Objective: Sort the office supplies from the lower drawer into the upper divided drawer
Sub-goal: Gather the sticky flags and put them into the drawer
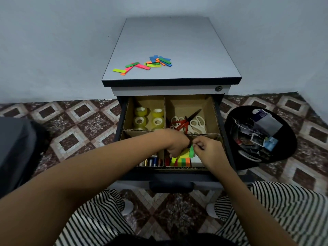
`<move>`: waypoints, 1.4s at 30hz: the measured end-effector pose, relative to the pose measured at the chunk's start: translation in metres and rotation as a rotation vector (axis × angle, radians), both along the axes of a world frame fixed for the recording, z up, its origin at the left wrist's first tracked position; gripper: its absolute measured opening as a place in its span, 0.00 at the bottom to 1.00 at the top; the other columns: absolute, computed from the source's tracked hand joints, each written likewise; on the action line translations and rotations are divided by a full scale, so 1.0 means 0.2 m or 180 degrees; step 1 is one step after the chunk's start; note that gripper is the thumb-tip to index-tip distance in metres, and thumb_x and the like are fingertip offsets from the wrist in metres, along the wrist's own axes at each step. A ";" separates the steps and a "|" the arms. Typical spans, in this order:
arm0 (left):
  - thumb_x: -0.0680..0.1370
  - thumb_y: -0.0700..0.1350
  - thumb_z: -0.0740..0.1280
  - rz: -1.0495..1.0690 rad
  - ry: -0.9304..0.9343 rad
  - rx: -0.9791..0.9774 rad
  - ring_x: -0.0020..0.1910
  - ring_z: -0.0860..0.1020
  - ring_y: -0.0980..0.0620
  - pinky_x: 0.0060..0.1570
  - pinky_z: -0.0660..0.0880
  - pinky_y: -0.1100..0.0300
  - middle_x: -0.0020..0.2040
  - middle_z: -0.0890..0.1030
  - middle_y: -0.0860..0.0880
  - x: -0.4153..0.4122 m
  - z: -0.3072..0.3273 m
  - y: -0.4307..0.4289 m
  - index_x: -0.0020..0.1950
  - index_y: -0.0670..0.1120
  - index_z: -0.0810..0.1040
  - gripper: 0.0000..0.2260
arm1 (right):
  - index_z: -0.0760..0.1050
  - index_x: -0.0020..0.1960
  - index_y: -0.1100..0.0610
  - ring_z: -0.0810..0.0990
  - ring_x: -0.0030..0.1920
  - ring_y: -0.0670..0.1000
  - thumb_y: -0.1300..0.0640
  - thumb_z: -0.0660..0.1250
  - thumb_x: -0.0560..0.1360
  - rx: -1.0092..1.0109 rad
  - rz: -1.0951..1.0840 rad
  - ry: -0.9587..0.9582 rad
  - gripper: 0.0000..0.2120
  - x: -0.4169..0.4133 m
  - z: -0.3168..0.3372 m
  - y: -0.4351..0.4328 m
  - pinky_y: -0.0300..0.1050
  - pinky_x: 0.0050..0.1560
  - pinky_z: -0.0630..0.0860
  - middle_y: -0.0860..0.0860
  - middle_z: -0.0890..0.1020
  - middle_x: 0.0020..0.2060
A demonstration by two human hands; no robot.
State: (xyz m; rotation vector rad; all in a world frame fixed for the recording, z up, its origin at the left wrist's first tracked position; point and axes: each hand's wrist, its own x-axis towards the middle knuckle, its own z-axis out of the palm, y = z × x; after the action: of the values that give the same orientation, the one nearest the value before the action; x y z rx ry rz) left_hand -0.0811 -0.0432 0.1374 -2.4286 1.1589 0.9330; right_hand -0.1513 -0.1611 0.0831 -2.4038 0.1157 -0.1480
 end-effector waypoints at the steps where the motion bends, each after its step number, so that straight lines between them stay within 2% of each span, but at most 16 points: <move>1: 0.74 0.39 0.69 -0.0009 -0.0007 0.0021 0.42 0.72 0.51 0.42 0.70 0.60 0.41 0.72 0.49 0.00 0.00 0.00 0.58 0.40 0.75 0.14 | 0.80 0.50 0.62 0.79 0.41 0.52 0.63 0.65 0.75 -0.0010 0.0005 0.0004 0.06 0.00 0.00 0.00 0.44 0.44 0.73 0.52 0.81 0.37; 6: 0.76 0.40 0.66 -0.0082 -0.0143 0.0122 0.35 0.70 0.53 0.32 0.69 0.64 0.37 0.70 0.50 0.00 0.01 0.01 0.56 0.42 0.74 0.09 | 0.80 0.49 0.61 0.80 0.40 0.53 0.63 0.65 0.75 -0.0016 0.0004 0.0015 0.06 0.00 0.00 0.01 0.45 0.43 0.74 0.52 0.81 0.36; 12: 0.76 0.40 0.66 -0.0268 -0.0333 0.0158 0.38 0.71 0.53 0.42 0.73 0.60 0.36 0.69 0.51 -0.02 0.01 0.01 0.58 0.42 0.73 0.11 | 0.80 0.48 0.61 0.80 0.39 0.51 0.63 0.66 0.75 -0.0033 0.0003 0.0026 0.05 0.00 0.01 0.01 0.44 0.42 0.75 0.48 0.78 0.34; 16: 0.77 0.40 0.66 -0.0393 -0.0510 0.0236 0.34 0.69 0.54 0.39 0.71 0.60 0.35 0.68 0.51 -0.03 0.00 0.01 0.58 0.42 0.73 0.10 | 0.80 0.48 0.61 0.80 0.38 0.51 0.63 0.66 0.75 -0.0047 0.0016 0.0009 0.05 0.00 0.01 0.01 0.45 0.42 0.75 0.48 0.78 0.33; 21: 0.78 0.40 0.64 -0.0456 -0.0569 0.0336 0.39 0.70 0.52 0.41 0.70 0.59 0.37 0.67 0.51 -0.04 -0.02 0.01 0.61 0.43 0.71 0.12 | 0.80 0.47 0.60 0.79 0.38 0.51 0.63 0.65 0.75 -0.0045 0.0007 0.0050 0.05 -0.01 0.02 0.01 0.43 0.42 0.74 0.49 0.78 0.33; 25: 0.78 0.40 0.63 -0.0413 -0.0532 0.0227 0.35 0.70 0.54 0.38 0.70 0.60 0.36 0.68 0.51 -0.04 -0.01 0.02 0.56 0.43 0.73 0.08 | 0.80 0.48 0.60 0.79 0.39 0.51 0.63 0.66 0.75 -0.0032 -0.0001 0.0077 0.05 0.00 0.02 0.01 0.44 0.43 0.74 0.50 0.79 0.35; 28: 0.78 0.40 0.63 -0.0259 -0.0471 -0.0177 0.32 0.70 0.54 0.37 0.72 0.60 0.34 0.69 0.52 -0.03 0.00 0.06 0.51 0.42 0.76 0.05 | 0.80 0.49 0.60 0.79 0.40 0.51 0.63 0.66 0.75 0.0013 -0.0025 0.0140 0.06 0.00 0.01 0.01 0.45 0.45 0.75 0.51 0.80 0.36; 30: 0.78 0.41 0.61 -0.0087 -0.0399 -0.0591 0.37 0.74 0.52 0.39 0.75 0.60 0.36 0.73 0.51 -0.03 0.00 0.11 0.51 0.42 0.77 0.06 | 0.80 0.49 0.61 0.78 0.39 0.49 0.63 0.66 0.75 0.0055 -0.0009 0.0153 0.06 0.00 0.01 0.01 0.43 0.46 0.75 0.52 0.81 0.37; 32: 0.79 0.44 0.61 0.0081 -0.0382 -0.1048 0.43 0.77 0.52 0.45 0.77 0.58 0.45 0.77 0.49 -0.04 0.00 0.18 0.52 0.43 0.79 0.09 | 0.81 0.47 0.60 0.77 0.38 0.48 0.63 0.67 0.74 0.0135 -0.0006 0.0152 0.05 0.00 0.01 0.01 0.41 0.45 0.74 0.51 0.80 0.36; 34: 0.79 0.45 0.62 0.0339 -0.0443 -0.1558 0.48 0.76 0.52 0.50 0.76 0.56 0.52 0.76 0.49 -0.07 -0.02 0.26 0.56 0.44 0.79 0.10 | 0.81 0.46 0.60 0.76 0.38 0.47 0.63 0.67 0.74 0.0270 -0.0024 0.0241 0.04 0.00 0.01 0.01 0.35 0.42 0.72 0.49 0.79 0.34; 36: 0.78 0.46 0.63 0.0629 -0.0743 -0.2098 0.53 0.75 0.53 0.54 0.74 0.57 0.56 0.75 0.49 -0.11 -0.07 0.35 0.59 0.45 0.78 0.12 | 0.80 0.43 0.57 0.78 0.39 0.48 0.63 0.67 0.74 0.0459 -0.0022 0.0414 0.04 0.01 0.01 0.01 0.29 0.38 0.70 0.49 0.79 0.34; 38: 0.78 0.45 0.65 0.0936 -0.1194 -0.2581 0.56 0.75 0.50 0.56 0.74 0.54 0.58 0.75 0.47 -0.15 -0.14 0.42 0.61 0.44 0.78 0.13 | 0.77 0.39 0.51 0.81 0.41 0.49 0.61 0.67 0.74 0.0621 0.0037 0.0592 0.08 0.02 0.01 0.03 0.29 0.40 0.72 0.49 0.81 0.35; 40: 0.77 0.46 0.65 0.1308 -0.1435 -0.2788 0.58 0.75 0.46 0.55 0.76 0.47 0.60 0.75 0.44 -0.18 -0.21 0.46 0.62 0.43 0.77 0.15 | 0.76 0.37 0.48 0.82 0.41 0.48 0.60 0.67 0.74 0.0560 0.0143 0.0807 0.10 0.04 0.02 0.07 0.34 0.42 0.75 0.49 0.82 0.35; 42: 0.77 0.49 0.63 0.1545 -0.1452 -0.2767 0.62 0.74 0.44 0.58 0.74 0.45 0.64 0.74 0.42 -0.20 -0.26 0.48 0.65 0.41 0.74 0.20 | 0.76 0.38 0.49 0.80 0.37 0.45 0.60 0.66 0.74 0.0445 0.0288 0.0974 0.09 0.06 0.03 0.11 0.30 0.36 0.73 0.46 0.81 0.33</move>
State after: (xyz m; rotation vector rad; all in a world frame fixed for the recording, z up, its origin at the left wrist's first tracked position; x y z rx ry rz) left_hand -0.1211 0.0518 0.0852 -3.4444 0.9169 -0.1420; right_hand -0.1390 -0.1389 0.0890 -2.2716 0.1525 0.2628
